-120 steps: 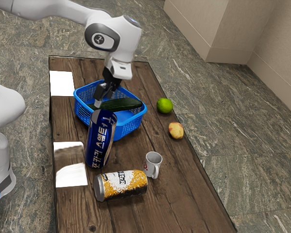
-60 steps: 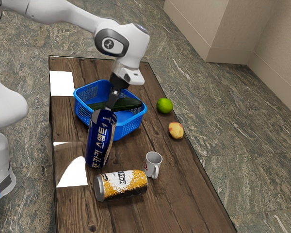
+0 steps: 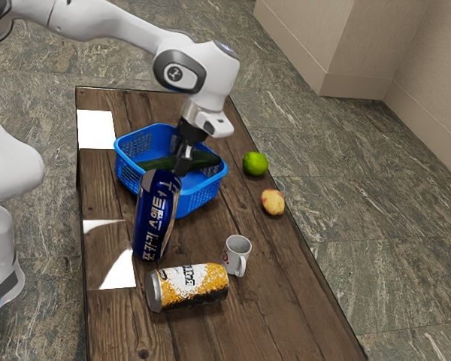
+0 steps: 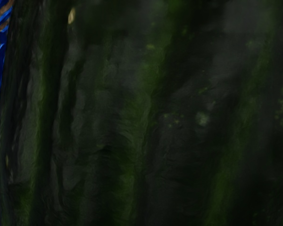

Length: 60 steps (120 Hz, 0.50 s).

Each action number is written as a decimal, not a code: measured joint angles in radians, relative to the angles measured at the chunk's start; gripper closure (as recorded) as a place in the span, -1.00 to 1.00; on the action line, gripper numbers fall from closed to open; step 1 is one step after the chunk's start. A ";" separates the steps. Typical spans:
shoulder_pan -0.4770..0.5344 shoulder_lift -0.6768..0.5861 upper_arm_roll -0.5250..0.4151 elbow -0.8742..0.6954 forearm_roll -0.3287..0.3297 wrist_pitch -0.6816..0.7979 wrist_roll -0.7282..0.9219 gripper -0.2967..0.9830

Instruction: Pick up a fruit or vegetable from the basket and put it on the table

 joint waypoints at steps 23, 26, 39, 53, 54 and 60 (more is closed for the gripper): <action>-0.009 0.000 -0.069 0.122 0.007 -0.064 -0.040 0.34; -0.008 0.000 -0.081 0.145 0.007 -0.076 -0.043 0.34; -0.007 0.000 -0.117 0.256 0.020 -0.136 -0.049 0.34; 0.001 0.000 -0.100 0.405 0.072 -0.205 -0.035 0.34; 0.002 0.000 -0.095 0.415 0.075 -0.210 -0.033 0.34; 0.007 0.000 -0.054 0.462 0.095 -0.237 -0.018 0.34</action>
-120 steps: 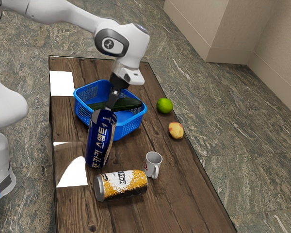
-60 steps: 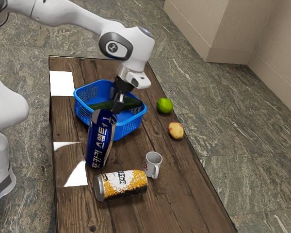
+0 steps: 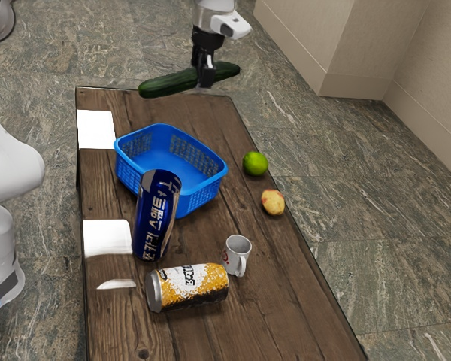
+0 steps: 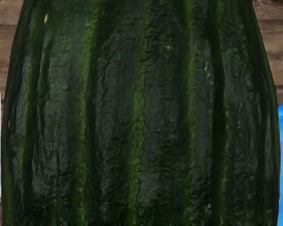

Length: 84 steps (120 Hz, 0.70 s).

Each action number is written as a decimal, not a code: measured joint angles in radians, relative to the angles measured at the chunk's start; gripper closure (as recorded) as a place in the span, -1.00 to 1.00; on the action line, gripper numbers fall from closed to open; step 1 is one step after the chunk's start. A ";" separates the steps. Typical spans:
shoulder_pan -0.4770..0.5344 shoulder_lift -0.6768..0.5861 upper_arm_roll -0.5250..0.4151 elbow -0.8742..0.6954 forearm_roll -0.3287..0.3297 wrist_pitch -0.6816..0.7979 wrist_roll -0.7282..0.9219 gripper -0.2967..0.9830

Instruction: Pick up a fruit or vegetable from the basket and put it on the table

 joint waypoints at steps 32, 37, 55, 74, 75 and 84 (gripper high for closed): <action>-0.029 -0.003 0.264 0.092 0.059 -0.068 0.106 0.36; -0.035 -0.003 0.278 0.092 0.061 -0.071 0.121 0.36; -0.058 -0.002 0.301 0.094 0.059 -0.083 0.172 0.01; -0.062 -0.002 0.310 0.094 0.055 -0.090 0.220 -0.36; -0.062 -0.002 0.310 0.094 0.055 -0.090 0.223 -0.37; -0.050 -0.003 0.304 0.095 0.032 -0.102 0.244 -0.44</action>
